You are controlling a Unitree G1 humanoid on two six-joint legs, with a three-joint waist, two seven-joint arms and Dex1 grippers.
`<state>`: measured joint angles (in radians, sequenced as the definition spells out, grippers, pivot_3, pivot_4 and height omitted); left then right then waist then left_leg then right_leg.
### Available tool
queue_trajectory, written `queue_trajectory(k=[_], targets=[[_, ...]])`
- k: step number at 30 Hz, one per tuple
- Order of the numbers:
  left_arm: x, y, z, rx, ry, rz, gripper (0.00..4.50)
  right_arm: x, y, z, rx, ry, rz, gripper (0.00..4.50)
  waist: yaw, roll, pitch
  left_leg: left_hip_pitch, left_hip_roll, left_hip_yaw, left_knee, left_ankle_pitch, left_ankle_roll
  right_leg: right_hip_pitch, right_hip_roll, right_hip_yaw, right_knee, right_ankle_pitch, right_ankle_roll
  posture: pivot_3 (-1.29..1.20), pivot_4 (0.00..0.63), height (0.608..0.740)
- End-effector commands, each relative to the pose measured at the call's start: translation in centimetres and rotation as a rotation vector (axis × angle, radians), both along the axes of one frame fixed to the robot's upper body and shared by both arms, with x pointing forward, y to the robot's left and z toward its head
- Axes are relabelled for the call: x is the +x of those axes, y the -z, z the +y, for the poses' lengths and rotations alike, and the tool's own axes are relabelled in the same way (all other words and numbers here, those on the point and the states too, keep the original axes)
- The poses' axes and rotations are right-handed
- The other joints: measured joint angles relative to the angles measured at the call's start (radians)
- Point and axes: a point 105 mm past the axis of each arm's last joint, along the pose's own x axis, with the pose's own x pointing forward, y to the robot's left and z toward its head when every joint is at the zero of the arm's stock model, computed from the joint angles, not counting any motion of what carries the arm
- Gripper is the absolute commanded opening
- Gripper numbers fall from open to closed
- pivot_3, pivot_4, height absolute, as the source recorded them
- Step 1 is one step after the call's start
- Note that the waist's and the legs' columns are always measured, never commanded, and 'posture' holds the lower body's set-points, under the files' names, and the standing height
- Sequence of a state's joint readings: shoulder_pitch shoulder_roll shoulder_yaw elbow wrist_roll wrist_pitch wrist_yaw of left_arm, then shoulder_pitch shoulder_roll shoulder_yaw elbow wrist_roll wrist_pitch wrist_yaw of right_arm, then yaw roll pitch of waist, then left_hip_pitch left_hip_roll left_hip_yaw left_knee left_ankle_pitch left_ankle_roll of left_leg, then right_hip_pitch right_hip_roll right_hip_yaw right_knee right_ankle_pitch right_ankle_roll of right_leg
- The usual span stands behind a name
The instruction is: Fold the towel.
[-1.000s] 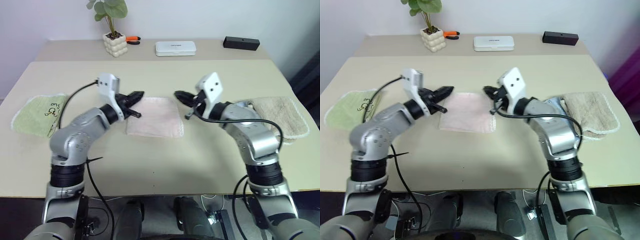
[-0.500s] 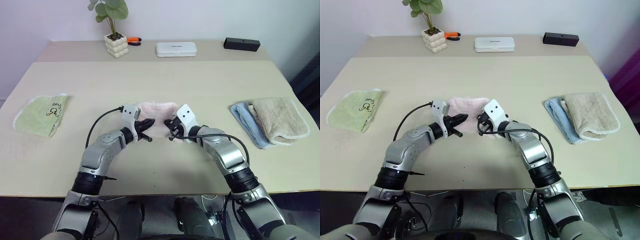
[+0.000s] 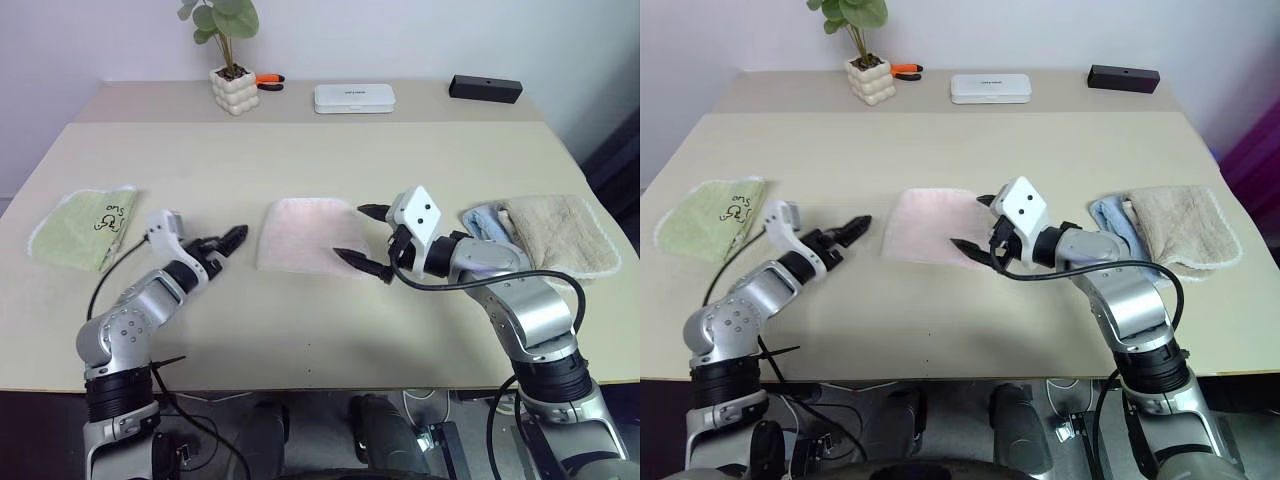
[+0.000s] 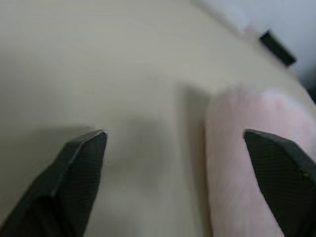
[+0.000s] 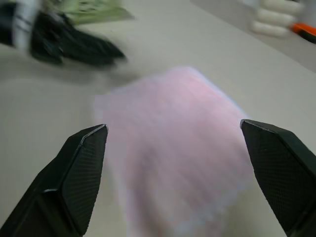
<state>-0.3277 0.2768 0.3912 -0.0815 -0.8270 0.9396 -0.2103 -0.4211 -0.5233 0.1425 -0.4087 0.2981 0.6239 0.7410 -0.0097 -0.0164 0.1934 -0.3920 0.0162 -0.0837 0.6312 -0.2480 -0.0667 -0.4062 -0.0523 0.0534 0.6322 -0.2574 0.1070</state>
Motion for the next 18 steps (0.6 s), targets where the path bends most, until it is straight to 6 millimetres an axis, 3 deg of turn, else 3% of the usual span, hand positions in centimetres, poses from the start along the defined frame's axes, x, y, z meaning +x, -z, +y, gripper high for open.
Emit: queue_trajectory(k=[1, 9, 12, 18], targets=[[0.2, 0.3, -3.7, -0.101, 0.131, 0.055, 4.28, -1.3, 0.0, 0.9, -0.02, -0.071, -0.027, 4.5, 0.001, 0.0, 0.0, 0.0, 0.0, 0.0, 0.0, 0.0, 0.0, 0.0, 0.0, 0.0, 0.0, 0.0, 0.0, 0.0, 0.15, 0.737], [0.8, 0.6, -10.7, -0.178, 0.304, 0.135, 4.28, -1.2, 1.1, 0.9, -0.049, -0.03, -0.05, 4.5, 0.0, 0.0, 0.0, 0.0, 0.0, 0.0, 0.0, 0.0, 0.0, 0.0, 0.0, 0.0, 0.0, 0.0, 0.0, 0.0, 0.15, 0.737], [1.0, 0.6, -11.5, -0.205, 0.301, 0.145, 3.45, -1.1, 1.3, 0.7, -0.053, -0.002, -0.061, 4.5, -0.002, 0.0, 0.0, 0.0, -0.001, 0.0, 0.0, 0.0, 0.0, 0.001, 0.0, 0.0, -0.001, 0.0, 0.0, 0.0, 0.15, 0.737], [1.0, -0.4, -11.8, -0.227, 0.299, 0.1, 0.57, -0.9, 1.4, 0.2, -0.057, 0.035, -0.074, 4.5, -0.008, 0.0, 0.0, 0.0, 0.0, 0.0, -0.001, 0.0, 0.0, 0.0, 0.0, 0.0, 0.0, 0.0, 0.0, 0.0, 0.15, 0.737]])
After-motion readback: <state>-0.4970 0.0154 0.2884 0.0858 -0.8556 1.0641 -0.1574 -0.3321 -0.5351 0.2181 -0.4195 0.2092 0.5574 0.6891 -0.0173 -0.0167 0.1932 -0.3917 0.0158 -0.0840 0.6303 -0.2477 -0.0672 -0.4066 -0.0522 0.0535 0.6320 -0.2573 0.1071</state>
